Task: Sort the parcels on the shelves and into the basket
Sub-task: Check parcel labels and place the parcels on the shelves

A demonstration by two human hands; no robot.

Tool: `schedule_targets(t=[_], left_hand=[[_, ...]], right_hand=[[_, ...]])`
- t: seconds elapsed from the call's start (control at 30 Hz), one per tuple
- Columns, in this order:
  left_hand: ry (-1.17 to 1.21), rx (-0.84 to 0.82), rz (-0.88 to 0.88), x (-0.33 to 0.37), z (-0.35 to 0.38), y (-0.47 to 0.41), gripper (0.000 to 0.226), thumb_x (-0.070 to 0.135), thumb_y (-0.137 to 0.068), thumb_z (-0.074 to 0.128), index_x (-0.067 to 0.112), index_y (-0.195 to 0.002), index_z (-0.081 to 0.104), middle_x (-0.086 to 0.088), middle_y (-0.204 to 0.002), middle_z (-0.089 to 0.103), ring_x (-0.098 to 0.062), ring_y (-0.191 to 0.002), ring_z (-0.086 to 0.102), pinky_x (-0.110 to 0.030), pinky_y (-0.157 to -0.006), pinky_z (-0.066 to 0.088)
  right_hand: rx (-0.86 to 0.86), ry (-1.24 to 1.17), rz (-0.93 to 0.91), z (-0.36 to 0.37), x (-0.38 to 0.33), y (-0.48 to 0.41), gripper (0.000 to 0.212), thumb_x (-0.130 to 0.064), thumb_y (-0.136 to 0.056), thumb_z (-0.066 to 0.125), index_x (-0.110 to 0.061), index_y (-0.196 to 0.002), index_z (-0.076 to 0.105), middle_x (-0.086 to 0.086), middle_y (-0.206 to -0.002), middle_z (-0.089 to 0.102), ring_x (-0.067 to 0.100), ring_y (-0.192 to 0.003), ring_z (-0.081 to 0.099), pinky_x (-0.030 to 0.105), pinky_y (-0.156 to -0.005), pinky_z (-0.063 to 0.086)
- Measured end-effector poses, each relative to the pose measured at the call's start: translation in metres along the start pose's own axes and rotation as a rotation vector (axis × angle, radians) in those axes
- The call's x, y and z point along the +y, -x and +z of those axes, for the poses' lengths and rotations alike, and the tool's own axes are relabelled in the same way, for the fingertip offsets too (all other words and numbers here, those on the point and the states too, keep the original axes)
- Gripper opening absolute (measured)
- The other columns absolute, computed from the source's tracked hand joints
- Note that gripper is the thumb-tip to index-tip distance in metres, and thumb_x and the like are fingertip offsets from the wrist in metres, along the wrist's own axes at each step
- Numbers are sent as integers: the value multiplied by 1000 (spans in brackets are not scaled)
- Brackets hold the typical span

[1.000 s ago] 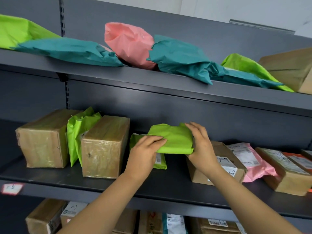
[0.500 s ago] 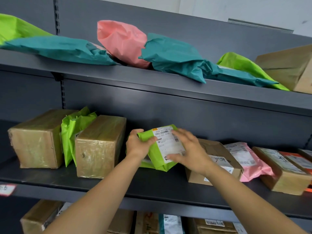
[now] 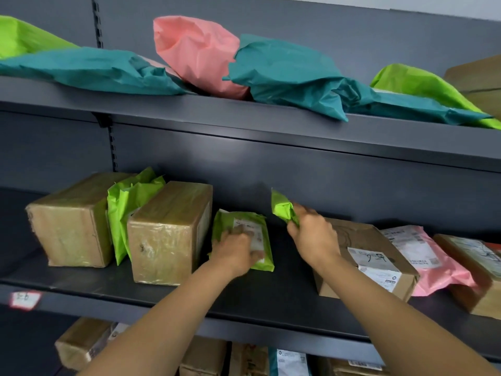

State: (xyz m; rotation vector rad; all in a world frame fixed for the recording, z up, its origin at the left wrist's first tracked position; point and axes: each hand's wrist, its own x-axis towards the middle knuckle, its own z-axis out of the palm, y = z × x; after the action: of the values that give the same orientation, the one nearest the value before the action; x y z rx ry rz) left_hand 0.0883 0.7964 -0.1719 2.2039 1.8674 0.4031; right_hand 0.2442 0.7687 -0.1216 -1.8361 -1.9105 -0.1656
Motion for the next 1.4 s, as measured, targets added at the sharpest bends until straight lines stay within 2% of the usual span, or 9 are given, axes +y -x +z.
schedule_targets(t=[0.07,0.13,0.4,0.67,0.93,1.2,1.27,1.33,1.4], left_hand=[[-152,-92,-8,-5,11,3,79,52,-86,57,30,-150,16,-3,-159,2,-35,-142,14,-53,-113,19],[-186,-71,-2,-12,17,0,82,49,-87,58,32,-150,9,-4,-160,-4,-36,-140,19,-52,-111,27],[-389,-30,158,-12,23,-4,60,44,-98,39,20,-149,20,-15,-148,32,-34,-120,51,-39,-91,49],[-315,68,358,3,20,14,54,46,-99,34,26,-148,28,-12,-151,32,-30,-126,47,-38,-97,44],[-316,15,253,-6,26,26,57,41,-95,48,23,-147,31,-9,-155,24,-33,-129,42,-42,-98,44],[-313,-4,232,-17,17,36,59,34,-96,50,21,-148,27,-6,-156,19,-31,-132,38,-42,-103,41],[-294,137,285,-15,9,47,52,37,-93,51,17,-141,40,-6,-148,36,-29,-125,47,-38,-93,47],[-238,477,433,-15,-1,59,39,38,-88,50,14,-115,65,-5,-119,62,-26,-97,64,-32,-69,55],[-230,791,535,-20,-13,68,32,36,-86,51,15,-101,70,-3,-102,68,-21,-84,65,-30,-62,55]], right_hand=[[-11,-23,38,3,0,-3,39,-28,-95,46,-20,-134,42,12,-125,54,40,-108,55,41,-83,45],[-18,-36,51,7,0,-2,35,-27,-96,46,-18,-130,45,13,-122,56,39,-108,55,39,-82,44],[79,-118,42,7,2,-6,36,-28,-98,43,-12,-130,44,18,-113,60,42,-102,57,40,-77,44],[234,-141,-61,-7,1,-5,44,-22,-98,45,-16,-141,39,15,-129,53,39,-107,56,44,-81,46],[-309,269,-72,30,-11,12,47,-12,-97,37,-18,-142,30,12,-138,44,35,-120,51,39,-90,45],[-386,210,15,38,-13,16,48,-6,-95,39,-14,-142,30,14,-139,42,33,-126,45,39,-97,44],[-410,98,9,37,-12,16,59,-15,-93,49,-15,-146,24,13,-145,35,32,-132,38,39,-105,38],[-371,-11,-54,33,-15,15,73,-23,-90,57,-16,-150,15,11,-151,27,30,-138,29,39,-112,30],[-282,-69,-151,26,-24,13,75,-21,-90,57,-17,-151,13,9,-153,23,27,-141,24,37,-114,26]])
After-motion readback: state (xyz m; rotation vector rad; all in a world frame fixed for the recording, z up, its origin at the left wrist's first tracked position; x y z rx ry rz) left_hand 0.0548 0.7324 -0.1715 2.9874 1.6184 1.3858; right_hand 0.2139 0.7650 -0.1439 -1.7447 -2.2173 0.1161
